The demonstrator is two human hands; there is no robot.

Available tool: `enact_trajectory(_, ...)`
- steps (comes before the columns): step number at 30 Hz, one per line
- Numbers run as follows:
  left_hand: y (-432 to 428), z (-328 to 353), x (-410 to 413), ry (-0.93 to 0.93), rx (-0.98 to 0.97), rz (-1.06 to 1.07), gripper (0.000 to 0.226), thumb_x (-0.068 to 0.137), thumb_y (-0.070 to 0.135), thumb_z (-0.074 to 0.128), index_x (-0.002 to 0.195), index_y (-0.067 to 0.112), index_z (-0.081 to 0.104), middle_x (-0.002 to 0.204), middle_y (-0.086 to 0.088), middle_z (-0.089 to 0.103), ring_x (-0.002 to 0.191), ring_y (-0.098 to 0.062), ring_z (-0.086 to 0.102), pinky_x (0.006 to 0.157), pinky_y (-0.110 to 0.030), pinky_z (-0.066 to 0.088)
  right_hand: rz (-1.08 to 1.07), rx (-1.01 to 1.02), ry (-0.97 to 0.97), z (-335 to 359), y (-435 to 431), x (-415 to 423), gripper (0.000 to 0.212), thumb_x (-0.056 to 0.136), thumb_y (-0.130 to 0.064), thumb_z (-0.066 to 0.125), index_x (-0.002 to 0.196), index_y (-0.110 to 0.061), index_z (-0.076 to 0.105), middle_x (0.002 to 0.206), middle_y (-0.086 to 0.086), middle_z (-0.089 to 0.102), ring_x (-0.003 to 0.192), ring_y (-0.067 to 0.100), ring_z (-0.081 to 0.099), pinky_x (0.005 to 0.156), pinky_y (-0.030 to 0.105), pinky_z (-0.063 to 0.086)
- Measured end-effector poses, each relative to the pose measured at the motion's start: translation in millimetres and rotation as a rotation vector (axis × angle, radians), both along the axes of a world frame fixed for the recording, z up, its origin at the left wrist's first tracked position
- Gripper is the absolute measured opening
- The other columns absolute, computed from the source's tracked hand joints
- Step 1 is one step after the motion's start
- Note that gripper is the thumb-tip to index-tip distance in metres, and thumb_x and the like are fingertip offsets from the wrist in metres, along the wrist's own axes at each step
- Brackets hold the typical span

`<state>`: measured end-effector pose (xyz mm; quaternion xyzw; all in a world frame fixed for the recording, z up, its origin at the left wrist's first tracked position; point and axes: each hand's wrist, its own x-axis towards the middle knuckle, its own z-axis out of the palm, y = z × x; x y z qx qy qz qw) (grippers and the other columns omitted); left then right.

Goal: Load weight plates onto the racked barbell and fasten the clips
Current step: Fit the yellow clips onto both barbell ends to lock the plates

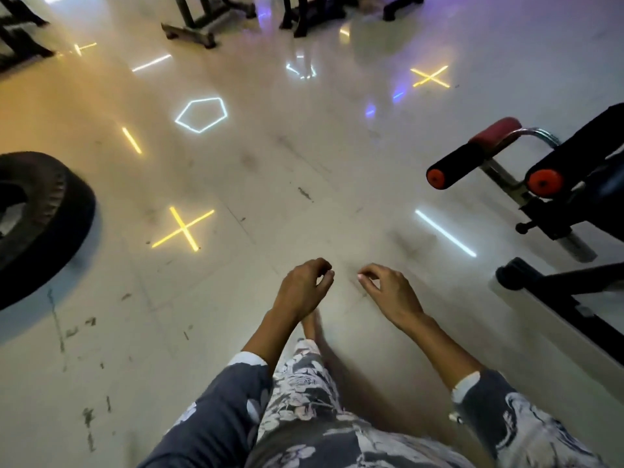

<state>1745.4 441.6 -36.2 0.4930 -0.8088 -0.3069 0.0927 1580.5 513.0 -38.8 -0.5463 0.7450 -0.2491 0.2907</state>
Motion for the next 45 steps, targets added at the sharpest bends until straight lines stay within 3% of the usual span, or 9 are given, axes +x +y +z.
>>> enact_trajectory(9,-281.4,1.9,-104.7,0.042,0.062,-0.102,0.025,0.094,0.029,0.048,0.109,0.014,0.061,0.109,-0.004,0.068,0.099,-0.021,0.061,0.085,-0.034,0.048,-0.074,0.081,0.048,14.2,-265.2,-91.0,0.022,0.094,-0.028,0.05,0.105,-0.015,0.062,0.108,0.003,0.068,0.098,0.018,0.062,0.078,0.023,0.047)
enact_trajectory(12,-356.6,7.2,-149.3,0.065,0.097,-0.119,0.024,0.094,0.028,0.049,0.107,0.013,0.062,0.106,-0.005,0.068,0.098,-0.021,0.061,0.086,-0.035,0.049,-0.182,0.047,-0.006,22.1,-326.9,-127.9,0.022,0.093,-0.027,0.051,0.107,-0.014,0.062,0.109,0.003,0.068,0.099,0.018,0.061,0.083,0.027,0.051)
enact_trajectory(17,-482.0,-1.7,-250.5,0.044,0.094,-0.26,0.023,0.094,0.028,0.051,0.106,0.012,0.063,0.103,-0.004,0.069,0.096,-0.02,0.062,0.085,-0.032,0.049,-0.387,0.029,-0.098,-0.6,-423.0,-213.7,0.018,0.091,-0.026,0.054,0.103,-0.016,0.063,0.105,0.003,0.068,0.095,0.016,0.06,0.084,0.032,0.053)
enact_trajectory(24,-638.2,8.4,-425.8,0.021,0.055,-0.345,0.026,0.093,0.031,0.05,0.11,0.014,0.062,0.106,-0.003,0.069,0.097,-0.018,0.062,0.086,-0.032,0.05,-0.457,-0.009,-0.142,3.7,-576.9,-375.7,0.021,0.091,-0.027,0.054,0.104,-0.013,0.063,0.103,0.004,0.068,0.096,0.018,0.061,0.084,0.027,0.049)
enact_trajectory(34,-799.5,11.7,-701.5,0.087,-0.018,-0.534,0.029,0.093,0.027,0.053,0.115,0.011,0.06,0.109,-0.007,0.068,0.097,-0.018,0.062,0.082,-0.023,0.044,-0.683,-0.027,-0.196,11.1,-716.4,-610.8,0.025,0.093,-0.025,0.052,0.11,-0.01,0.061,0.113,0.009,0.065,0.101,0.02,0.06,0.084,0.021,0.044)
enact_trajectory(45,-908.9,-3.2,-1042.1,0.098,0.085,-0.891,0.022,0.09,0.028,0.055,0.107,0.015,0.062,0.097,0.0,0.068,0.09,-0.016,0.063,0.084,-0.036,0.051,-1.055,0.021,-0.233,23.9,-804.8,-890.6,0.02,0.092,-0.026,0.052,0.1,-0.011,0.063,0.101,0.006,0.068,0.086,0.016,0.06,0.074,0.023,0.043)
